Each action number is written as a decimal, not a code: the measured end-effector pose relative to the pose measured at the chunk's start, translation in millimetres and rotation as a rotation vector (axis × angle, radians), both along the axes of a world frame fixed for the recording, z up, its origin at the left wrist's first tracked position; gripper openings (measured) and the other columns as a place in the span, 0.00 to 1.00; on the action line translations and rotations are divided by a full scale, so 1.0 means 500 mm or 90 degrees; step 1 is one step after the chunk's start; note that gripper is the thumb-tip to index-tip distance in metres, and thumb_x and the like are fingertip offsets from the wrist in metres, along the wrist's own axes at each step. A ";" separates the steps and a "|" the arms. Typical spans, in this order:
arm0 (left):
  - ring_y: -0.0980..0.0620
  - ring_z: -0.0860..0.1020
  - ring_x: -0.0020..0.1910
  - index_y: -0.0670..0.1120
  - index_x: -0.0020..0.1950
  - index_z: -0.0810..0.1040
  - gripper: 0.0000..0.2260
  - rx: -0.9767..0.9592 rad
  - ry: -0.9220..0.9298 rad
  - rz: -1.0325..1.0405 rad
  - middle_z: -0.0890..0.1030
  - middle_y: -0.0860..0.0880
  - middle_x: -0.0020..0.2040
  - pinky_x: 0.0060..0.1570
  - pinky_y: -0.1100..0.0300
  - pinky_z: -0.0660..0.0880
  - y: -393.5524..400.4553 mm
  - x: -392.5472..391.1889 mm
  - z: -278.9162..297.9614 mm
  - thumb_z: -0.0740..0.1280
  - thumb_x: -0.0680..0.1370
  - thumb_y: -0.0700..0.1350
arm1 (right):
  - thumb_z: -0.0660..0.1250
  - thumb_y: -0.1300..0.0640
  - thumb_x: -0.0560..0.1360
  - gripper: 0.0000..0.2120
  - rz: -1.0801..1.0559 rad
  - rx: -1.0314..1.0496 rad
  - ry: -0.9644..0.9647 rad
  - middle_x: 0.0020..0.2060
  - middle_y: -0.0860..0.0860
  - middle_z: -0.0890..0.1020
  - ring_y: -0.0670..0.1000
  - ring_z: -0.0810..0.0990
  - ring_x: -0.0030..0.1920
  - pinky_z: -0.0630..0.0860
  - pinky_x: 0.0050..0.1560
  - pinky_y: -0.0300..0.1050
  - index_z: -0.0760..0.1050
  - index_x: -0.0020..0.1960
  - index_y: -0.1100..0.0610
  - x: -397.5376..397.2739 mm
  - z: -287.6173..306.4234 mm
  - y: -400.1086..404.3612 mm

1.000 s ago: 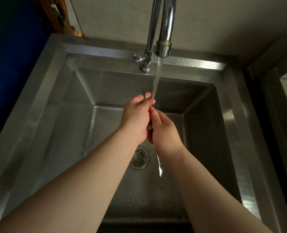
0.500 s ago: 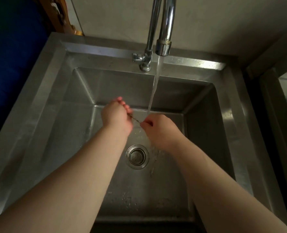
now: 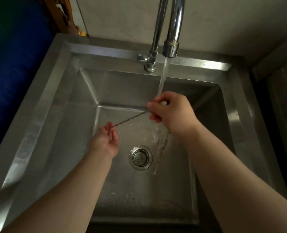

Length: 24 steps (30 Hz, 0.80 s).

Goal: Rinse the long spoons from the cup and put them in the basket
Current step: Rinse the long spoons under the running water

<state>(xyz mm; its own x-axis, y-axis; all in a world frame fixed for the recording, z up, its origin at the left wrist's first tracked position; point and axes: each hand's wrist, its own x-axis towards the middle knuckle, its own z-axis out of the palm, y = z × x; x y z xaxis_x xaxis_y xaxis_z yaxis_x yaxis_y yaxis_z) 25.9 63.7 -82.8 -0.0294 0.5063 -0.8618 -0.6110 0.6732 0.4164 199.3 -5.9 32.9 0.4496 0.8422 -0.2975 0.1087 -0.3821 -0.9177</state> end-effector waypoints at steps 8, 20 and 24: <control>0.49 0.77 0.39 0.45 0.46 0.76 0.07 -0.144 0.130 -0.410 0.81 0.44 0.43 0.36 0.58 0.73 -0.115 0.005 -0.037 0.62 0.81 0.44 | 0.64 0.61 0.81 0.06 -0.052 0.119 0.261 0.39 0.55 0.81 0.47 0.81 0.32 0.80 0.37 0.41 0.76 0.49 0.64 -0.048 -0.004 0.032; 0.55 0.62 0.25 0.58 0.43 0.79 0.13 0.418 0.110 -0.624 0.67 0.56 0.28 0.28 0.57 0.60 -0.153 0.066 0.017 0.58 0.75 0.62 | 0.63 0.58 0.81 0.09 -0.102 0.040 0.042 0.31 0.49 0.80 0.43 0.75 0.27 0.74 0.31 0.41 0.79 0.48 0.62 -0.029 -0.031 0.026; 0.55 0.62 0.25 0.59 0.46 0.78 0.09 0.474 0.141 -0.624 0.68 0.56 0.28 0.25 0.58 0.59 -0.158 0.074 0.024 0.58 0.78 0.56 | 0.62 0.50 0.81 0.14 -0.122 0.040 0.042 0.32 0.50 0.82 0.45 0.75 0.28 0.75 0.32 0.44 0.78 0.47 0.60 -0.034 -0.034 0.033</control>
<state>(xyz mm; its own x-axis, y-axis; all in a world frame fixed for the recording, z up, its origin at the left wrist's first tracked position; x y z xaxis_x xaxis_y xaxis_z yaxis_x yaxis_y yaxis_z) 62.7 -15.3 -70.7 0.5272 0.7591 -0.3818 0.1458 0.3619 0.9208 182.2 10.5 16.1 0.5851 0.7607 -0.2813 -0.0216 -0.3321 -0.9430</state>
